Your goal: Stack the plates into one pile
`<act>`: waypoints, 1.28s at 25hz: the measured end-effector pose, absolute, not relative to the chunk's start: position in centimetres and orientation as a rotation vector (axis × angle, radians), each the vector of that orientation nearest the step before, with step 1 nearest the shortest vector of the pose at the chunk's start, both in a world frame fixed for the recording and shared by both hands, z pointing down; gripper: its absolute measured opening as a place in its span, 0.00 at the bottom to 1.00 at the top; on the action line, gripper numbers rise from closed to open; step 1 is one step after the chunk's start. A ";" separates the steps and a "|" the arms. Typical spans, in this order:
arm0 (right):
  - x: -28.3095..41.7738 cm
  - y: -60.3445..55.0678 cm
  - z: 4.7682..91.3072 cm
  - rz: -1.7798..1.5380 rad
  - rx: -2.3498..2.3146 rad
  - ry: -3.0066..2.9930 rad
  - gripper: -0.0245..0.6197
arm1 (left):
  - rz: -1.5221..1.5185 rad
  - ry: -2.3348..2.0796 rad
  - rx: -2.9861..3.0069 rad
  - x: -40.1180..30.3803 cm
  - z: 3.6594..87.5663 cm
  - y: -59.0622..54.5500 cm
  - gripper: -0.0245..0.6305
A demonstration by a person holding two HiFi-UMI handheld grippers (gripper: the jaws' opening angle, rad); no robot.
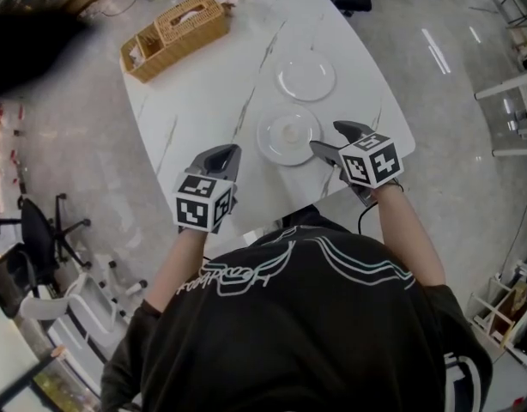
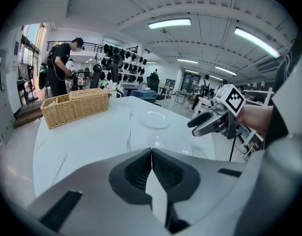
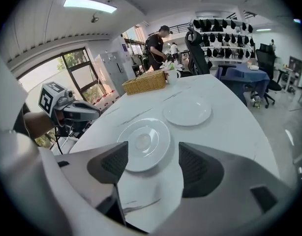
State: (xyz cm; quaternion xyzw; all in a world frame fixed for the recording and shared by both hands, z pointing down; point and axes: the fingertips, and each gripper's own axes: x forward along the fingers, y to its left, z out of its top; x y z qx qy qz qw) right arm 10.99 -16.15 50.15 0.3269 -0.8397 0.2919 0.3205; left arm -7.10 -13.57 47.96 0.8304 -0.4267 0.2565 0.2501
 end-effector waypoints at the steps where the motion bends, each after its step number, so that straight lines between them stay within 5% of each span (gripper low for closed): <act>1: 11.3 -16.5 50.0 0.768 0.872 -2.209 0.53 | 0.698 -1.157 2.271 -6.8 47.7 -13.9 0.07; 32: 16.2 -28.6 50.3 0.792 1.016 -2.215 0.53 | 0.791 -0.970 2.422 3.1 47.7 -27.6 0.07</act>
